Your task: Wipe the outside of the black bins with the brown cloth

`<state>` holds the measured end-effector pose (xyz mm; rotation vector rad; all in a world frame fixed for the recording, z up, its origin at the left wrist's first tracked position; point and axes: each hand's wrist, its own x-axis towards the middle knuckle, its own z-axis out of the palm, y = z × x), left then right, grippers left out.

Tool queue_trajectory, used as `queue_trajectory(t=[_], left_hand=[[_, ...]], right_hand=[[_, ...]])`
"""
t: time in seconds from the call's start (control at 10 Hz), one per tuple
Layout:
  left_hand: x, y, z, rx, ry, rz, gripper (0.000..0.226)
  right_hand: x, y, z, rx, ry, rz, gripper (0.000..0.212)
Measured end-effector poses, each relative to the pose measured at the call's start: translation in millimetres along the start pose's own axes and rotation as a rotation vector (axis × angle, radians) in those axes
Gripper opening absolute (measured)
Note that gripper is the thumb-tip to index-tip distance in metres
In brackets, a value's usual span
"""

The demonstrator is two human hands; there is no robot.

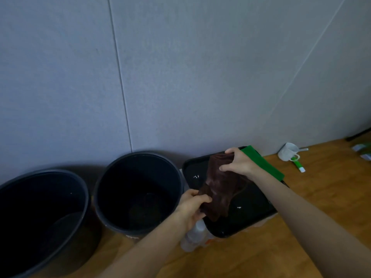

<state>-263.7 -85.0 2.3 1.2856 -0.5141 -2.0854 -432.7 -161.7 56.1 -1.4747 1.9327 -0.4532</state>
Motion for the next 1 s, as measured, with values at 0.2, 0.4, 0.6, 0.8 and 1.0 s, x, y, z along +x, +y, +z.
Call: queue_trajectory(t=[0.2, 0.4, 0.6, 0.8, 1.0], left_hand=[[23.2, -6.1, 18.0, -0.153, -0.141, -0.096, 0.032], [43.0, -24.7, 30.0, 0.010, 0.039, -0.081, 0.025], [49.9, -30.6, 18.0, 0.403, 0.016, -0.055, 0.043], [39.0, -24.1, -0.5, 0.805, -0.059, 0.078, 0.025], [12.7, -0.3, -16.2, 0.852, -0.049, 0.065, 0.012]], right_hand=[[32.0, 8.1, 8.0, -0.105, -0.047, -0.159, 0.052], [48.7, 6.8, 26.3, -0.162, -0.179, -0.345, 0.046], [62.9, 24.8, 70.0, -0.245, -0.235, -0.375, 0.046], [63.7, 40.2, 81.5, -0.571, -0.054, -0.369, 0.058], [37.6, 24.0, 82.6, -0.434, 0.160, -0.377, 0.042]])
